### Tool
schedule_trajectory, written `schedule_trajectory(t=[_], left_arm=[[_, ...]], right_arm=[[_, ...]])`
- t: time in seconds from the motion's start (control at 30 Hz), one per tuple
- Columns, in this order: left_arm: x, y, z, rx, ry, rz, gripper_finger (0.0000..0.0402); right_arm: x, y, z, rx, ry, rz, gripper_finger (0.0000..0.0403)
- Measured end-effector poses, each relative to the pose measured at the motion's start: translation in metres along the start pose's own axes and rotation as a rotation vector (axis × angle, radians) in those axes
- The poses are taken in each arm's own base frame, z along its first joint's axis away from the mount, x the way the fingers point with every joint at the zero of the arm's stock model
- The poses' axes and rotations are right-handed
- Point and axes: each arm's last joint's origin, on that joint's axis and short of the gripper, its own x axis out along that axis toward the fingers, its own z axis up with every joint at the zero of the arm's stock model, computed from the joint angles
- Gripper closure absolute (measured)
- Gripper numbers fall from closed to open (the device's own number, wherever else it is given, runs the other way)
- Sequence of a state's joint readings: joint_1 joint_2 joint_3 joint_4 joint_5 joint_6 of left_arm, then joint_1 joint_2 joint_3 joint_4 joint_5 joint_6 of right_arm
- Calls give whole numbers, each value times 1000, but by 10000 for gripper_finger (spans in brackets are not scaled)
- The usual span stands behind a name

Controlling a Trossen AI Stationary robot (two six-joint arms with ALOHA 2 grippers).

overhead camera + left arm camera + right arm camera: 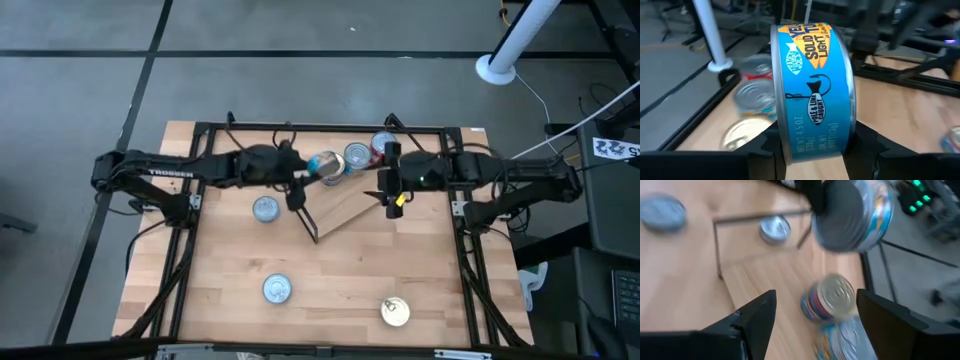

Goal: Stack canned seafood by type on shelf
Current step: Stack the light blue tuna can on top of the light blue tuna can on the shelf

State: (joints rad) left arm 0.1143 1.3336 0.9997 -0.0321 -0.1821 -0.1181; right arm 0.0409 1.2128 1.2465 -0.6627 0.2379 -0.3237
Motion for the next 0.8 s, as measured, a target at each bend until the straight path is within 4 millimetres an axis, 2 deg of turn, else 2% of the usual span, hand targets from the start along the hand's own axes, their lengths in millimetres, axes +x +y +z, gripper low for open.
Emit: schedule_trajectory(t=[0.33,0.63,0.8], left_arm=[[-5,-48,-1,135,-85,-139,263],[-1,-72,-3,202,-158,-180,263],[4,-78,-5,248,-192,-172,263]], right_arm=[[2,-15,11,90,-232,212,130],[3,-15,16,147,-282,261,130],[8,-12,16,162,-277,316,130]])
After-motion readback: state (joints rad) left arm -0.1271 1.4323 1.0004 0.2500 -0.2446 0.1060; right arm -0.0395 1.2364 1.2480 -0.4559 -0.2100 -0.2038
